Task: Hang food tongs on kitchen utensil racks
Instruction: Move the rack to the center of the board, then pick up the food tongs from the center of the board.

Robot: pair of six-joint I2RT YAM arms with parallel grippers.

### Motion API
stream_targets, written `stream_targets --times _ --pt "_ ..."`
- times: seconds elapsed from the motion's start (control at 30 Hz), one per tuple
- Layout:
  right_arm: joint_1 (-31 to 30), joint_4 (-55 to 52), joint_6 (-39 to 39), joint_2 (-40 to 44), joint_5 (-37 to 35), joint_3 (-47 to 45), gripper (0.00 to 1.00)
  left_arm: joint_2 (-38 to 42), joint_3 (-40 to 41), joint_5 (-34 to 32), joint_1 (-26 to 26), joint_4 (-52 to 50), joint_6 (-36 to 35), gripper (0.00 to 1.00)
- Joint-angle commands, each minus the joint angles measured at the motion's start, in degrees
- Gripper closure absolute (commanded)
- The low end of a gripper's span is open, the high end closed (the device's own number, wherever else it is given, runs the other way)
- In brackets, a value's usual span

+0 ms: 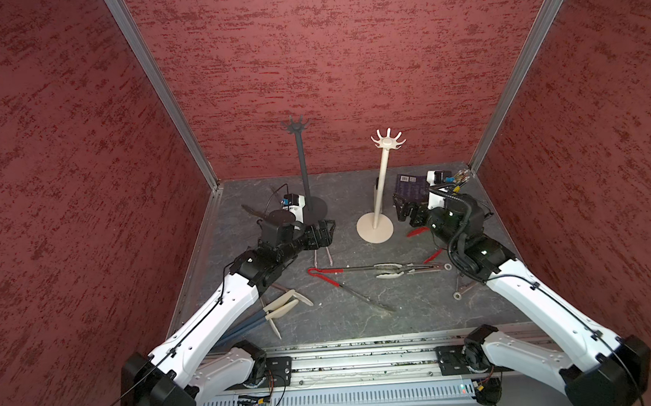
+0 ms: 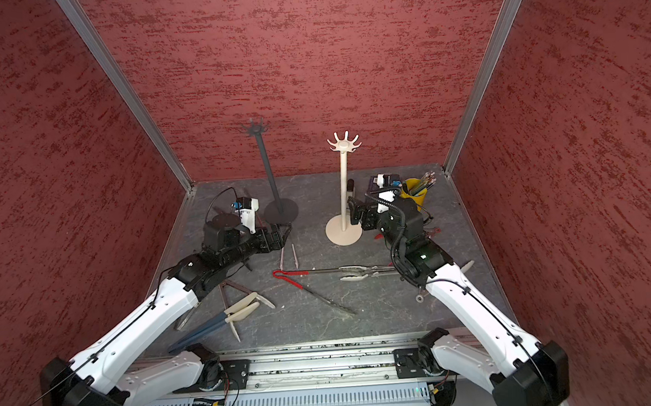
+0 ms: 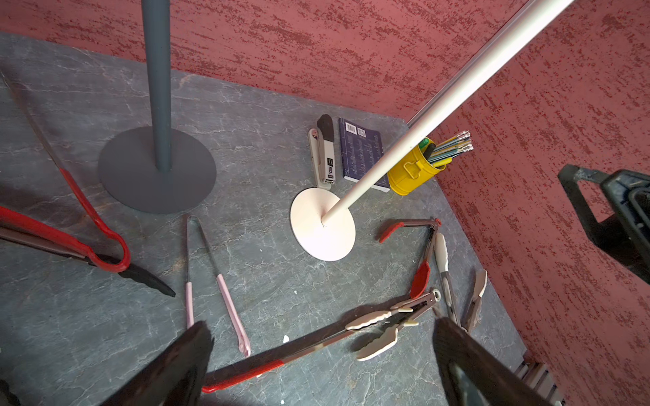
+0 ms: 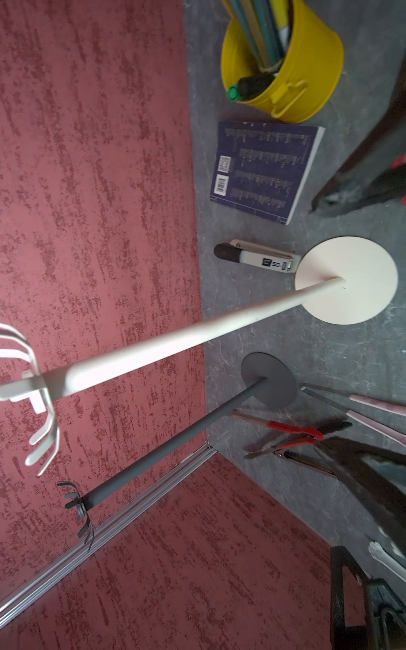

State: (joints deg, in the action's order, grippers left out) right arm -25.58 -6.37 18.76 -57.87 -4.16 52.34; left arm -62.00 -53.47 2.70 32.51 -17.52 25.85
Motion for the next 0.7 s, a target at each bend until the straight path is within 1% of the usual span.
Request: stream_targets --times 0.0,0.07,0.17,0.23,0.33,0.47,0.67 --pt "0.5 -12.1 6.9 0.9 2.2 0.6 0.01 1.7 -1.6 -4.1 2.2 -3.0 0.1 0.00" --pt "0.6 -15.8 10.3 0.7 3.1 0.7 0.01 2.2 -0.9 -4.5 3.0 -3.5 0.2 0.00" --pt "1.0 -20.5 15.8 0.3 3.7 2.1 0.01 2.9 0.6 -3.3 3.3 -3.0 0.5 0.00" --pt "1.0 -23.7 18.8 -0.2 1.6 3.1 0.01 3.4 1.7 -2.2 3.3 -2.2 0.5 0.00" --pt "1.5 -29.0 23.2 -1.1 -2.4 3.6 0.01 3.3 1.9 1.3 3.3 -1.8 0.4 0.00" --pt "3.0 -30.3 26.4 -2.3 -4.0 1.4 0.01 1.9 1.6 5.7 3.5 -2.0 -0.7 0.00" --pt "7.0 -27.6 28.4 -6.0 -3.4 -1.5 0.04 2.2 2.9 9.0 3.4 -1.5 -2.2 0.00"
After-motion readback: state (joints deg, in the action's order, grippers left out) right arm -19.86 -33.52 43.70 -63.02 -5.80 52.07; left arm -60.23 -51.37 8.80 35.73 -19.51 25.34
